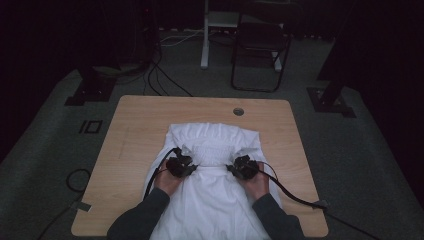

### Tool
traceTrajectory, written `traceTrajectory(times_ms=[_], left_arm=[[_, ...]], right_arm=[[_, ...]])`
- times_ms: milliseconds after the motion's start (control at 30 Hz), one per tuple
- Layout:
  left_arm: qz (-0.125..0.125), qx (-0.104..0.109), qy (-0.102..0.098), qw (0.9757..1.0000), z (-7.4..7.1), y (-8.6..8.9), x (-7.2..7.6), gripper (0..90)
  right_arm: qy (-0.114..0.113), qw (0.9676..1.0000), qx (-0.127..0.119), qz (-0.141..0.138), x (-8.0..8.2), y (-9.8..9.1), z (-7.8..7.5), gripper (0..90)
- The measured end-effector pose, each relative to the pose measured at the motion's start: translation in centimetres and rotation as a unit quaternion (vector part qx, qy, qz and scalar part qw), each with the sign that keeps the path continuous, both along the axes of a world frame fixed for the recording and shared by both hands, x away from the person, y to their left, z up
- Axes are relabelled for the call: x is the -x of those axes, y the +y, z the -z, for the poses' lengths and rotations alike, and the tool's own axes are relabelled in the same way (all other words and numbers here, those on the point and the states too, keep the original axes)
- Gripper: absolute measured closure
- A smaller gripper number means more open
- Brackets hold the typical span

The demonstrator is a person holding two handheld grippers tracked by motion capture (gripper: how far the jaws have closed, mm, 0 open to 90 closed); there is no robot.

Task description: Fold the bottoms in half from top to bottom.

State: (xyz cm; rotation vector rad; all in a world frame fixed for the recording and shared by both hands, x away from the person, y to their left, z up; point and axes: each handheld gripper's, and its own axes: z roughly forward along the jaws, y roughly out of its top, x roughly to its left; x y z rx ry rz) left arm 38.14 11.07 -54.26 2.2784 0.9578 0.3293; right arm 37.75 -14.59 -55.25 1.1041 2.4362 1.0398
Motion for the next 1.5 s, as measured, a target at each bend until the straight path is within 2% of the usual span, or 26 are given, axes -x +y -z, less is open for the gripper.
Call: traceTrajectory(times_ms=[100, 133, 200, 333, 367, 400, 467, 533, 667, 800, 900, 967, 1000, 1067, 1133, 1200, 1267, 1333, 1400, 1500], left_arm=[[-0.001, 0.015, 0.002, 0.9999, 0.2, -0.1, -0.8, 81.5], [-0.001, 0.015, 0.002, 0.9999, 0.2, -0.1, -0.8, 81.5], [-0.005, 0.014, -0.001, 0.9999, 0.1, 0.2, -2.1, 81.6], [-0.021, 0.006, -0.006, 0.9997, 0.0, 0.7, -4.2, 81.6], [-0.021, 0.006, -0.006, 0.9997, 0.0, 0.7, -4.2, 81.5], [-0.023, -0.002, -0.010, 0.9997, -0.1, 0.7, -4.8, 81.5], [-0.025, -0.009, -0.016, 0.9995, -0.2, 0.4, -5.3, 81.3], [-0.028, -0.010, -0.018, 0.9994, -0.1, 0.1, -5.8, 81.2], [-0.042, -0.010, -0.021, 0.9989, -0.2, -0.6, -6.4, 81.3], [-0.037, 0.013, -0.001, 0.9992, -0.6, 0.0, -6.5, 82.7], [-0.029, 0.043, -0.011, 0.9986, -2.3, 0.5, -5.6, 83.2], [-0.022, 0.078, -0.025, 0.9964, -4.3, 0.8, -4.6, 83.3], [-0.016, 0.100, -0.028, 0.9945, -5.4, 0.9, -4.1, 83.3], [0.001, 0.143, -0.040, 0.9889, -7.6, 1.0, -2.9, 83.4], [0.020, 0.161, -0.060, 0.9850, -9.2, 0.9, -1.4, 83.4], [0.035, 0.159, -0.071, 0.9841, -10.1, 0.7, 0.1, 83.3], [0.053, 0.150, -0.082, 0.9839, -10.3, 0.7, 1.7, 83.3], [0.064, 0.146, -0.074, 0.9843, -9.5, 1.0, 3.0, 83.1], [0.074, 0.127, -0.060, 0.9873, -8.0, 1.0, 4.1, 82.6], [0.085, 0.097, -0.018, 0.9915, -4.3, 0.9, 5.1, 82.0]], right_arm=[[0.007, 0.9997, -0.003, 0.024, -2.5, -0.3, -0.2, 83.1], [0.007, 0.9997, -0.003, 0.024, -2.5, -0.3, -0.2, 83.1], [0.012, 0.9995, -0.001, 0.030, -3.7, 0.0, -0.3, 82.9], [0.014, 0.9995, 0.004, 0.030, -3.6, 1.0, -0.4, 82.7], [0.014, 0.9995, 0.004, 0.030, -3.6, 1.0, -0.4, 82.7], [0.010, 0.9996, 0.006, 0.026, -3.5, 1.2, -0.4, 82.7], [0.010, 0.9998, 0.005, 0.019, -4.2, 1.1, -0.4, 82.7], [0.005, 0.9996, 0.011, 0.025, -5.1, 1.0, -0.5, 82.7], [-0.001, 0.9985, 0.009, 0.054, -6.8, 0.7, -0.4, 82.8], [0.006, 0.9988, 0.005, 0.048, -7.2, 0.5, -0.7, 83.2], [-0.008, 0.9988, -0.016, 0.046, -6.6, -0.2, -2.1, 83.7], [-0.030, 0.9982, -0.029, 0.044, -5.9, -0.7, -3.8, 83.9], [-0.042, 0.9976, -0.036, 0.043, -5.5, -1.0, -4.8, 83.9], [-0.069, 0.9951, -0.053, 0.046, -4.5, -1.8, -7.0, 84.1], [-0.097, 0.9909, -0.079, 0.049, -3.3, -2.7, -9.2, 84.3], [-0.116, 0.9875, -0.095, 0.048, -1.7, -3.2, -10.8, 84.6], [-0.128, 0.9867, -0.092, 0.040, -0.2, -3.5, -11.4, 84.6], [-0.133, 0.9878, -0.078, 0.020, 1.8, -3.7, -11.1, 84.5], [-0.119, 0.9901, -0.074, 0.005, 3.5, -3.9, -9.7, 84.5], [-0.082, 0.9951, -0.054, -0.012, 5.3, -3.9, -6.5, 84.2]])
